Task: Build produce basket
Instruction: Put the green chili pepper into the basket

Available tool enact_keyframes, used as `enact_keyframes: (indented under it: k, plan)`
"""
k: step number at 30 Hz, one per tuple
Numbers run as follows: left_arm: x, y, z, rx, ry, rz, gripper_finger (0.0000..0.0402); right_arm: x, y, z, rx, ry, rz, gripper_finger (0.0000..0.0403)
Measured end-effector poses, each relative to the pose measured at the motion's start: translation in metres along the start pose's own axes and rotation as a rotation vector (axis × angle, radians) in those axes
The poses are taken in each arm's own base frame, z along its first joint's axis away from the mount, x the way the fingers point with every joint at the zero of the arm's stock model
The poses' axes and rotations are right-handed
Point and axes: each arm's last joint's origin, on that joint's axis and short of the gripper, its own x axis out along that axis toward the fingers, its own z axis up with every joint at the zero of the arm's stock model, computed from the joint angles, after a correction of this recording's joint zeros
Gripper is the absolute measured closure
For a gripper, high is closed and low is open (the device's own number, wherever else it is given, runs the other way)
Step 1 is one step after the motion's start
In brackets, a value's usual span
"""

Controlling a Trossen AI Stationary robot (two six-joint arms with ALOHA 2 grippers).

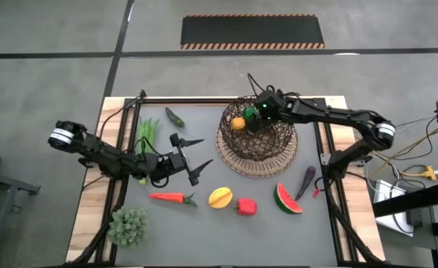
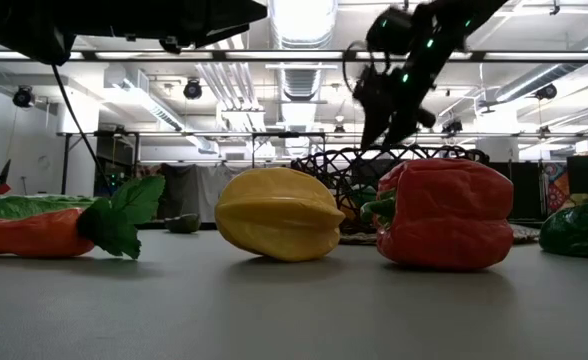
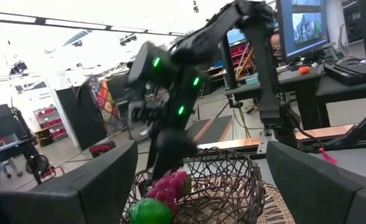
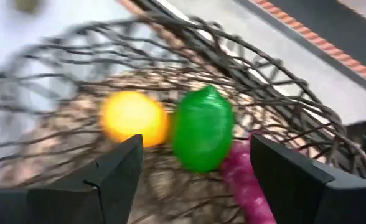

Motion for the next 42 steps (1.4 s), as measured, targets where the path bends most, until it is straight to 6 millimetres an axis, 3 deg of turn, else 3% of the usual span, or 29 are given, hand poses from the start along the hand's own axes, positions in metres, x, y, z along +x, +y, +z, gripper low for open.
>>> enact_keyframes:
  k: [6,13,19,25,29,34,38,42]
  plan:
    - [-0.001,0.001,-0.003,-0.043,0.031,0.039,0.0066,-0.051,0.019,-0.003,-0.049,-0.074,0.220,0.0145]
    - [0.002,0.000,-0.005,-0.143,0.096,0.099,0.0065,-0.095,0.053,-0.030,-0.188,-0.136,0.405,0.0161]
    - [0.008,0.004,0.003,-0.138,0.136,0.179,0.0066,-0.104,0.076,-0.071,-0.309,-0.129,0.526,0.0168]
    - [0.029,0.018,0.018,-0.093,0.265,0.205,0.0066,-0.106,0.091,-0.097,-0.358,-0.161,0.622,0.0168]
    - [0.046,0.038,0.026,0.034,0.459,0.166,0.0066,-0.110,0.095,-0.106,-0.383,-0.154,0.651,0.0170]
    - [0.051,0.085,0.026,0.239,0.900,-0.071,0.0066,-0.115,0.101,-0.112,-0.415,-0.149,0.684,0.0170]
    - [0.048,0.129,0.013,0.411,1.176,-0.114,0.0070,-0.119,0.106,-0.117,-0.452,-0.150,0.707,0.0170]
    - [0.043,0.170,-0.008,0.480,1.321,-0.104,0.0084,-0.122,0.109,-0.121,-0.474,-0.149,0.726,0.0170]
